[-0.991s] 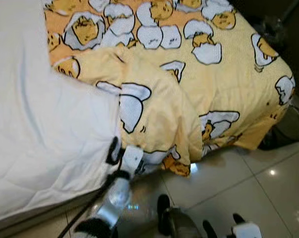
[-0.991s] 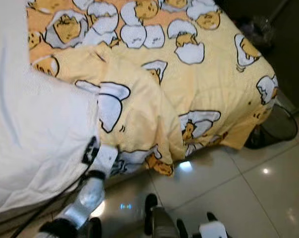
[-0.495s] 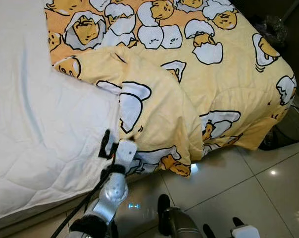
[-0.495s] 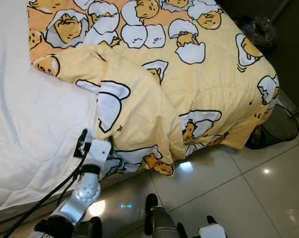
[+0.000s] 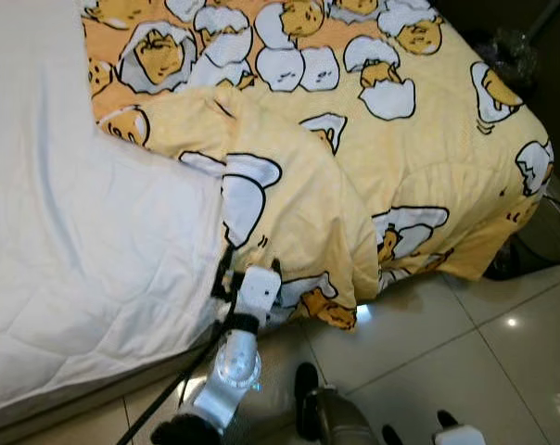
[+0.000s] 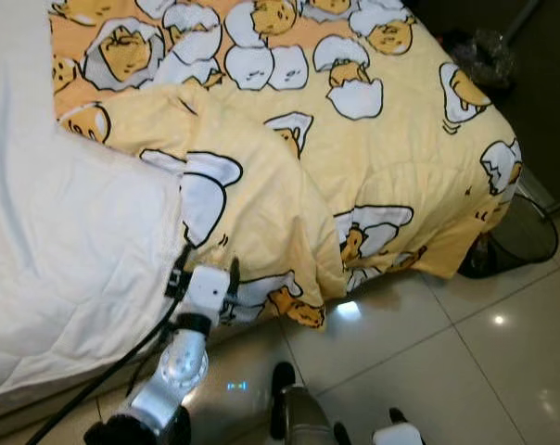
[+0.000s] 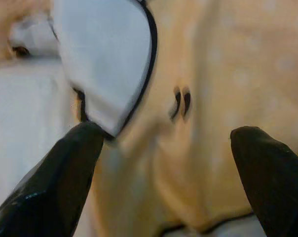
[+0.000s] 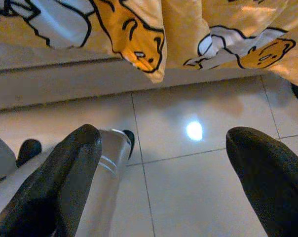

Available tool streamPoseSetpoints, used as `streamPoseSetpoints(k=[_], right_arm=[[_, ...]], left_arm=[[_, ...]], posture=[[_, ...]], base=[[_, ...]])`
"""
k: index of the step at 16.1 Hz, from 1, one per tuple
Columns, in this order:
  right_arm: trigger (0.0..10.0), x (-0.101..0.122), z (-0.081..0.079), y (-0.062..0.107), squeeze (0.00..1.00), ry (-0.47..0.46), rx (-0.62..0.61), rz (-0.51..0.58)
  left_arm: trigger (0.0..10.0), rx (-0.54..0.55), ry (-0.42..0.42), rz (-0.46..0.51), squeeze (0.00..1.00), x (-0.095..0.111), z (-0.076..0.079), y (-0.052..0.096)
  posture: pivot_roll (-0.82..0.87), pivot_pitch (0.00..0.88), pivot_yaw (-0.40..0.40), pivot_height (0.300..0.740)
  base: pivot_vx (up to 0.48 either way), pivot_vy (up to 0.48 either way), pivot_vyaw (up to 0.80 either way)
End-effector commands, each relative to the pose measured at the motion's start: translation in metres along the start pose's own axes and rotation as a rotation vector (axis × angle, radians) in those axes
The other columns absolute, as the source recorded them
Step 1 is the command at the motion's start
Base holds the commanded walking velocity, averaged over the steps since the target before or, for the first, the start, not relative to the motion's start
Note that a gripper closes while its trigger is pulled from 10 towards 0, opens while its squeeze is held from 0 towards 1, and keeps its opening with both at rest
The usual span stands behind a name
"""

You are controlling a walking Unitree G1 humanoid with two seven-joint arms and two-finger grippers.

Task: Clean up the room

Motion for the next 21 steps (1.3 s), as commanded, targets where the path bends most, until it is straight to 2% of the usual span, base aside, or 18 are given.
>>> streamPoseSetpoints(k=[1, 4, 7, 11, 13, 15, 17, 20, 21], right_arm=[[10.0, -0.012, 0.002, 0.006, 0.0, 0.001, -0.002, -0.046], [10.0, -0.014, 0.004, 0.008, 0.0, 0.003, -0.005, -0.053], [10.0, -0.017, 0.004, 0.009, 0.0, 0.008, -0.002, -0.059], [10.0, -0.019, 0.004, 0.006, 0.0, 0.014, 0.005, -0.06], [10.0, -0.02, 0.006, 0.006, 0.0, 0.018, -0.006, -0.061], [10.0, -0.022, 0.008, 0.008, 0.0, 0.021, -0.01, -0.065], [10.0, -0.024, 0.007, 0.01, 0.0, 0.022, -0.01, -0.07], [10.0, -0.027, 0.005, 0.009, 0.0, 0.023, -0.003, -0.078], [10.0, -0.026, 0.005, 0.009, 0.0, 0.021, -0.003, -0.075]], left_arm=[[10.0, -0.01, 0.02, -0.098, 0.0, -0.019, 0.006, 0.008], [10.0, 0.068, -0.006, -0.078, 0.0, -0.015, -0.011, 0.002], [10.0, 0.083, -0.011, -0.096, 0.0, -0.02, -0.016, 0.002], [10.0, 0.06, -0.006, -0.126, 0.0, -0.026, -0.014, 0.003], [10.0, 0.126, -0.005, -0.129, 0.0, -0.025, -0.027, -0.003], [10.0, 0.104, -0.069, 0.003, 0.0, -0.002, -0.028, -0.01], [10.0, 0.007, -0.13, 0.18, 0.0, 0.029, -0.012, -0.007], [10.0, 0.05, -0.01, 0.0, 0.0, -0.001, -0.014, -0.001], [10.0, 0.071, 0.003, -0.034, 0.0, -0.007, -0.017, 0.0]], posture=[[-0.14, 0.378, -0.087, 0.74], [-0.14, 0.376, -0.09, 0.74], [-0.14, 0.368, -0.088, 0.74], [-0.14, 0.351, -0.088, 0.74], [-0.15, 0.342, -0.083, 0.74], [-0.15, 0.339, -0.084, 0.74], [-0.15, 0.341, -0.085, 0.74], [-0.14, 0.348, -0.085, 0.74], [-0.14, 0.348, -0.085, 0.74]], base=[[0.0, 0.0, 0.0], [0.0, 0.0, 0.0], [0.0, 0.0, 0.0], [0.0, 0.0, 0.0], [0.0, 0.0, 0.0], [0.0, 0.0, 0.0], [0.0, 0.0, 0.0], [0.0, 0.0, 0.0], [0.0, 0.0, 0.0]])
Point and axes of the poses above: a point about 5 cm out from each wrist's last joint towards the gripper, its own y axis pointing back from the gripper into the wrist, its own x axis along the axis of the wrist's last joint, z = x × y, the point moved 4 cm from there along -y, pointing out of the wrist towards the gripper, and after that the axes turned 5 degrees about y, right-handed, at the moved point
